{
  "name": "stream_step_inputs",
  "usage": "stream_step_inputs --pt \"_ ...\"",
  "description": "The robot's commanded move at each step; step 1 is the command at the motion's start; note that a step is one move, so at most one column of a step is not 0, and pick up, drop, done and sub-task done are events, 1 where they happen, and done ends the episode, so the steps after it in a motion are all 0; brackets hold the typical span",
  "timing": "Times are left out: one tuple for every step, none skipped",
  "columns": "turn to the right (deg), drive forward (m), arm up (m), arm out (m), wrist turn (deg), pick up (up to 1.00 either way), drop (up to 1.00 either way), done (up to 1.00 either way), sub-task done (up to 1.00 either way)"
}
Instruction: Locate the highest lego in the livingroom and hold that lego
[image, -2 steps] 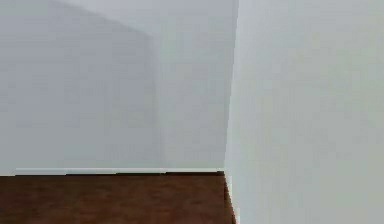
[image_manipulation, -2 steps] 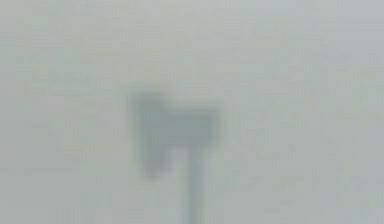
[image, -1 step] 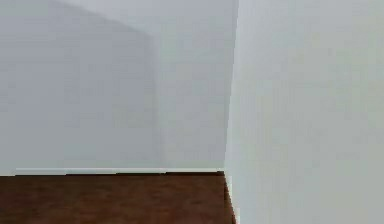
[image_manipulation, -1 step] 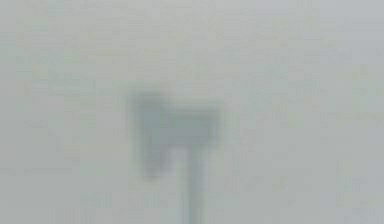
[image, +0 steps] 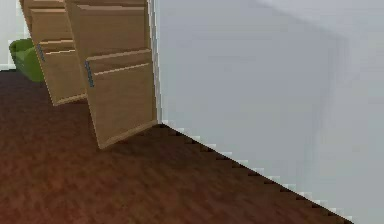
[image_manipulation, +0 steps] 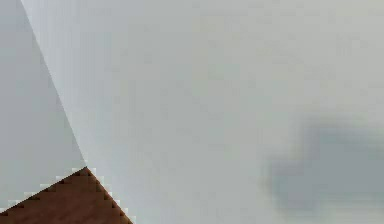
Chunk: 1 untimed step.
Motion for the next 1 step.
stream_step_inputs --pt "-12.0 0.0 0.0 0.0 0.0 0.0 0.0 0.0 0.0"
